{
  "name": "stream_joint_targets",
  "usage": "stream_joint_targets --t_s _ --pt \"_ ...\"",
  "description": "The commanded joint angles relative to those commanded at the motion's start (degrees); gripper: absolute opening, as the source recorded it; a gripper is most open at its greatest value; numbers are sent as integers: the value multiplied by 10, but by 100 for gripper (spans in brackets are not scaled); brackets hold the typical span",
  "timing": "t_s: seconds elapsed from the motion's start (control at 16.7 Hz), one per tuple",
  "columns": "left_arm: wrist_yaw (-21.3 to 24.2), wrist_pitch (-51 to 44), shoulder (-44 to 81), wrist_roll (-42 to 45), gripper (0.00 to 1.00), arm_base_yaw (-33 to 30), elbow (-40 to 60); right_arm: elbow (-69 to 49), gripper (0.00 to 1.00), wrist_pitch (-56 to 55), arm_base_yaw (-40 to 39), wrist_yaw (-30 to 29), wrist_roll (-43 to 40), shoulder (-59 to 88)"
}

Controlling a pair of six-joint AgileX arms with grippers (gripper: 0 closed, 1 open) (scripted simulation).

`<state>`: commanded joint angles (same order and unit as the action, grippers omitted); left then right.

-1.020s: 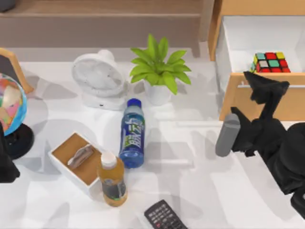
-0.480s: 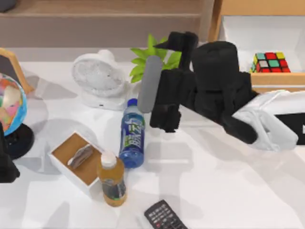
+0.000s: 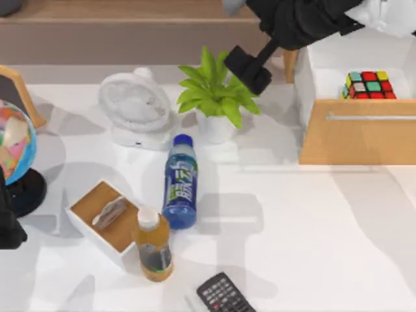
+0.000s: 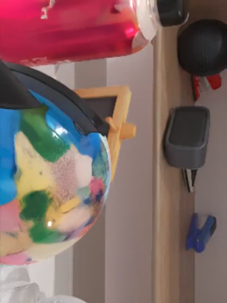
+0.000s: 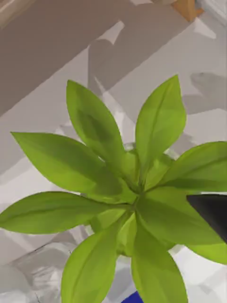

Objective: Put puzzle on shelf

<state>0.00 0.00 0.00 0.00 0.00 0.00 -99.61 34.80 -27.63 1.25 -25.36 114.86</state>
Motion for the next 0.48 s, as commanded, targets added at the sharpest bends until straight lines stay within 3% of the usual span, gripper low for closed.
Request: stream_joint_targets --t_s 0.24,0.48 --pt "0 0 0 0 100 0 0 -196 100 255 93 -7 147 93" --pt "0 0 0 0 100 0 0 -341 100 424 167 -16 257 191"
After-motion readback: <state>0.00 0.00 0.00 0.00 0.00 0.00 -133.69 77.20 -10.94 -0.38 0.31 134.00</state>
